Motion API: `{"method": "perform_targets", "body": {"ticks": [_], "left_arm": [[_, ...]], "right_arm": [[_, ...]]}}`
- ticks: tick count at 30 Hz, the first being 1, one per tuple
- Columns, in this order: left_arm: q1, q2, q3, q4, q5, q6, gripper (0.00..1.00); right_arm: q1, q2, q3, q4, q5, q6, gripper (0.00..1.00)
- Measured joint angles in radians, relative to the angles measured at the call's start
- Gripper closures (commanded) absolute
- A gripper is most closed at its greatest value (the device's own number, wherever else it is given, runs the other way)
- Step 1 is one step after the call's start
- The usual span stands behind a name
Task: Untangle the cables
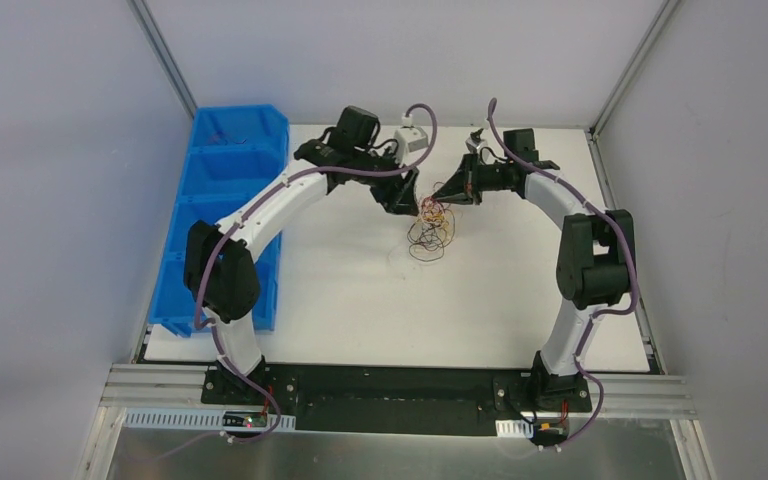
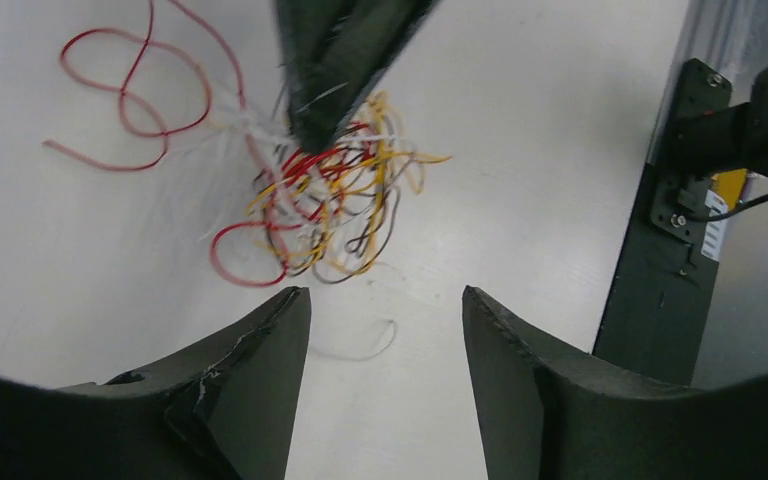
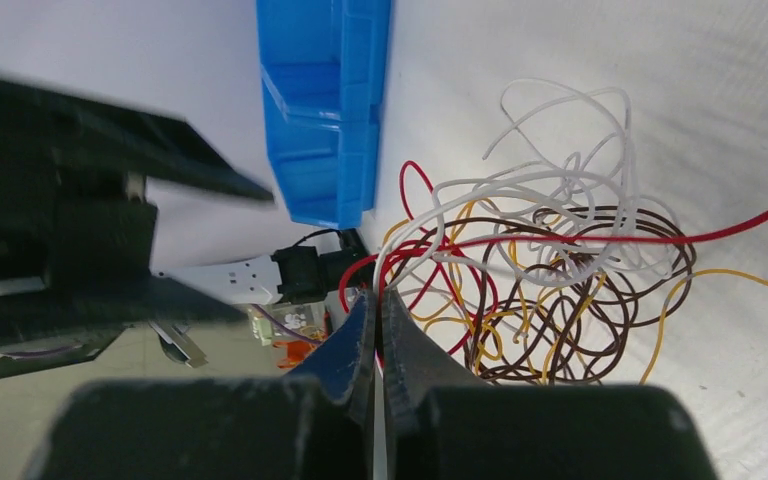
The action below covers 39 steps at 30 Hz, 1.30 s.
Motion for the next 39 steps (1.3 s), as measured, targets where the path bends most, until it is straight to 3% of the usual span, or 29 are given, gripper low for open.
{"method": "perform_targets", "body": {"ticks": [9, 14, 16, 18, 19, 20, 25, 32, 39], "left_arm": [[-0.099, 0.032, -0.025, 0.146, 0.001, 0.047, 0.40], [-0.110, 0.095, -0.025, 0.179, -0.061, 0.079, 0.45], [-0.111, 0.114, -0.026, 0.183, -0.076, 0.084, 0.60], [-0.111, 0.126, -0.027, 0.182, -0.092, 0.091, 0.82], [-0.111, 0.127, -0.027, 0.182, -0.095, 0.092, 0.98], [-0.111, 0.127, -0.029, 0.182, -0.097, 0.099, 1.00], [-0.117, 0.098, -0.035, 0.168, -0.098, 0.100, 1.00], [-0.099, -0.100, -0.043, 0.066, -0.084, 0.103, 1.00], [0.003, -0.178, 0.143, 0.035, -0.086, 0.048, 1.00]], "right_arm": [[0.000, -0.017, -0.015, 0.042, -0.021, 0.100, 1.00], [0.000, -0.031, -0.018, 0.043, -0.025, 0.125, 1.00], [0.000, -0.038, -0.019, 0.043, -0.027, 0.134, 1.00], [0.000, -0.044, -0.020, 0.045, -0.027, 0.140, 1.00], [0.000, -0.045, -0.020, 0.047, -0.027, 0.141, 1.00], [-0.003, -0.047, -0.020, 0.051, -0.027, 0.142, 1.00], [-0.032, -0.047, -0.019, 0.049, 0.009, 0.123, 1.00], [-0.119, -0.016, 0.015, -0.054, 0.226, -0.024, 1.00], [-0.147, 0.052, 0.072, -0.140, 0.309, -0.124, 1.00]]}}
